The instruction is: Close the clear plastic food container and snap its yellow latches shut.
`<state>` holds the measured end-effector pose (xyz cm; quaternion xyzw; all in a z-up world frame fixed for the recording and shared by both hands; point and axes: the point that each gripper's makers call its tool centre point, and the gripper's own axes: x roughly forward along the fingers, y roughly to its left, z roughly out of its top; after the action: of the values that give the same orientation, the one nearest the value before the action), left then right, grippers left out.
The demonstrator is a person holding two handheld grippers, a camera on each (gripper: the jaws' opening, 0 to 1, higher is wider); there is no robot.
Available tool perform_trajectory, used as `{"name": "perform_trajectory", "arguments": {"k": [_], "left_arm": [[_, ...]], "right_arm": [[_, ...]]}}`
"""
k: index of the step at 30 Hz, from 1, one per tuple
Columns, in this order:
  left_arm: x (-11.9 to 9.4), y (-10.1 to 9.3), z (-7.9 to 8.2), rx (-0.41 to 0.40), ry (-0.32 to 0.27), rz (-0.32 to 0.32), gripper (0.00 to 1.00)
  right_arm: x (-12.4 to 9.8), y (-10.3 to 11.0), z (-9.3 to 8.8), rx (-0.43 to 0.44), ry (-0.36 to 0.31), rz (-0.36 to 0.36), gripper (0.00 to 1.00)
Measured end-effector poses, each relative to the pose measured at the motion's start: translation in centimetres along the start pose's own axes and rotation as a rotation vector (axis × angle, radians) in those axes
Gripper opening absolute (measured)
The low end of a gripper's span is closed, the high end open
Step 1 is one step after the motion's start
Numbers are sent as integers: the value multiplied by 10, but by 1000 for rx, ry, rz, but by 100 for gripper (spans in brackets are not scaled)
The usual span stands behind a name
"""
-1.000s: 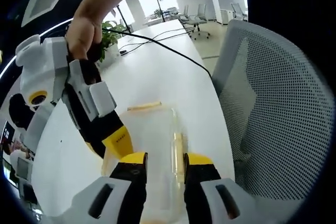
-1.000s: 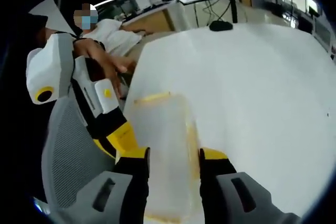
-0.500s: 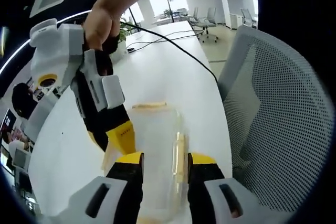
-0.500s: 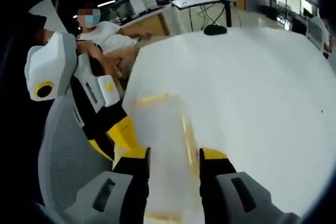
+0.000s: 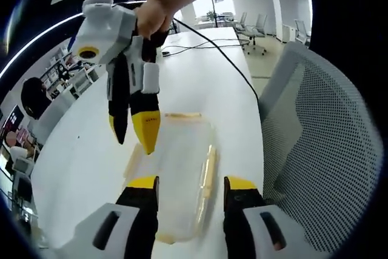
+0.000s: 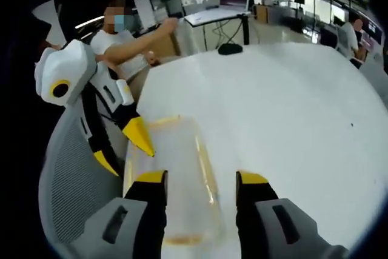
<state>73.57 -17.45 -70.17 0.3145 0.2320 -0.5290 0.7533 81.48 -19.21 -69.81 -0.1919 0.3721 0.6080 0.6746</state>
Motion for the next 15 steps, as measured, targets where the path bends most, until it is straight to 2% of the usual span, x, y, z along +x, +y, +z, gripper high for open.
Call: {"name": "perform_trajectory", "arguments": {"k": [15], "left_arm": [[-18,16,-18,-127,16,70,49]], "right_arm": [[-24,10,-8,1,-80,-103,53]]}}
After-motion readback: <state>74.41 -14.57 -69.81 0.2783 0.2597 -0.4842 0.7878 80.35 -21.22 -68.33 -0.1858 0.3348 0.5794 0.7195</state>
